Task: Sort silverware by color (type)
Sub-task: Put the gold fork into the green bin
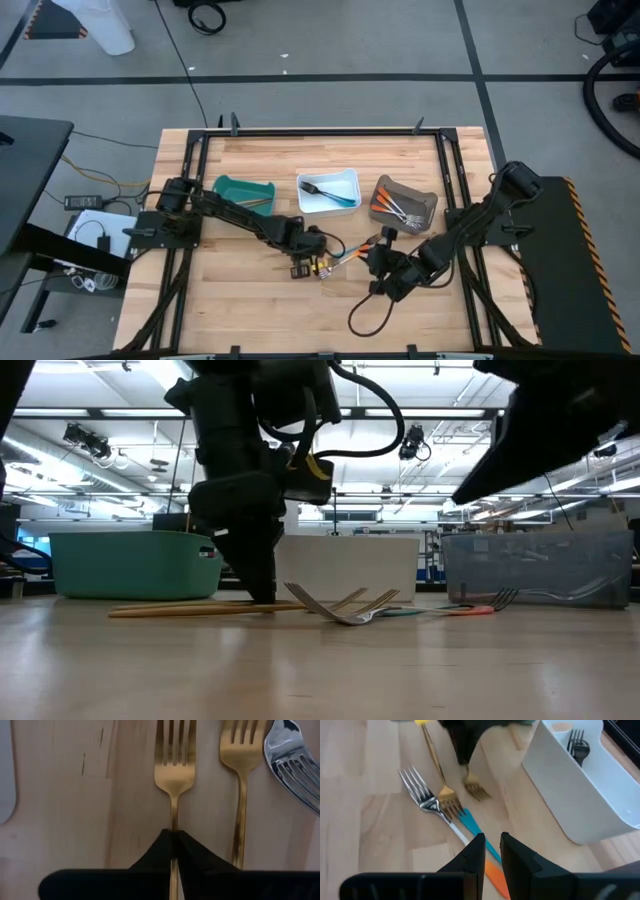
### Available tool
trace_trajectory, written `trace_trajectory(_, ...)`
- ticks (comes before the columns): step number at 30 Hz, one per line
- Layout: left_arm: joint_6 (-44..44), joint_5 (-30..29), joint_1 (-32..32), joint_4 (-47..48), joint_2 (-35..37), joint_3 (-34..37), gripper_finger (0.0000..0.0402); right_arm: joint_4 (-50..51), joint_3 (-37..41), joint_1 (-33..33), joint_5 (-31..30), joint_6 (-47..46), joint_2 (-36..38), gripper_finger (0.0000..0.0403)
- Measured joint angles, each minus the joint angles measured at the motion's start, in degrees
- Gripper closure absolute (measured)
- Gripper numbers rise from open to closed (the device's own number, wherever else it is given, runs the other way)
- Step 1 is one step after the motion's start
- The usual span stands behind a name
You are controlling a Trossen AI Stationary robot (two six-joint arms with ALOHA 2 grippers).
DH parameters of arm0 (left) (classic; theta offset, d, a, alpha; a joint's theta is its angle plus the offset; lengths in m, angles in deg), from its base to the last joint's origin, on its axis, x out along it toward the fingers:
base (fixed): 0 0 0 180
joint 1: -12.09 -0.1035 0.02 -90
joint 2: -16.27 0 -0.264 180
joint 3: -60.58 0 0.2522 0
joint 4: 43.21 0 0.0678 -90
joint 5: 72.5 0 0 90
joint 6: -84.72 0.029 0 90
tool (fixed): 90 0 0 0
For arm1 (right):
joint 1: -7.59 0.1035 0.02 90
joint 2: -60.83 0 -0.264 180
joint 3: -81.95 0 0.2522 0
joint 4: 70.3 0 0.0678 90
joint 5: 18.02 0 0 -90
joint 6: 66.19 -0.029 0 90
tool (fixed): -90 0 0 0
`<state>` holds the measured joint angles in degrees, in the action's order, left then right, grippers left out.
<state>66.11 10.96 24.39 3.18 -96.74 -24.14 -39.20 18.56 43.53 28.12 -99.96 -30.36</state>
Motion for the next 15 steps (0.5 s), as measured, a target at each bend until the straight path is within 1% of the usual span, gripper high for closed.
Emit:
trace_trajectory(8,-0.1,-1.4,-0.2,6.1,2.5,0.3,0.0383,0.5,0.0,0.0,0.1,0.5,-1.5,0.0337)
trace_trajectory(12,-0.1,-3.8,0.5,9.1,5.1,0.3,0.0383,0.7,0.0,0.0,0.4,0.3,-1.5,0.0337)
trace_trajectory(15,1.4,-5.8,1.3,12.2,6.8,0.3,0.0383,0.7,0.0,0.0,0.5,-0.3,-1.5,0.0337)
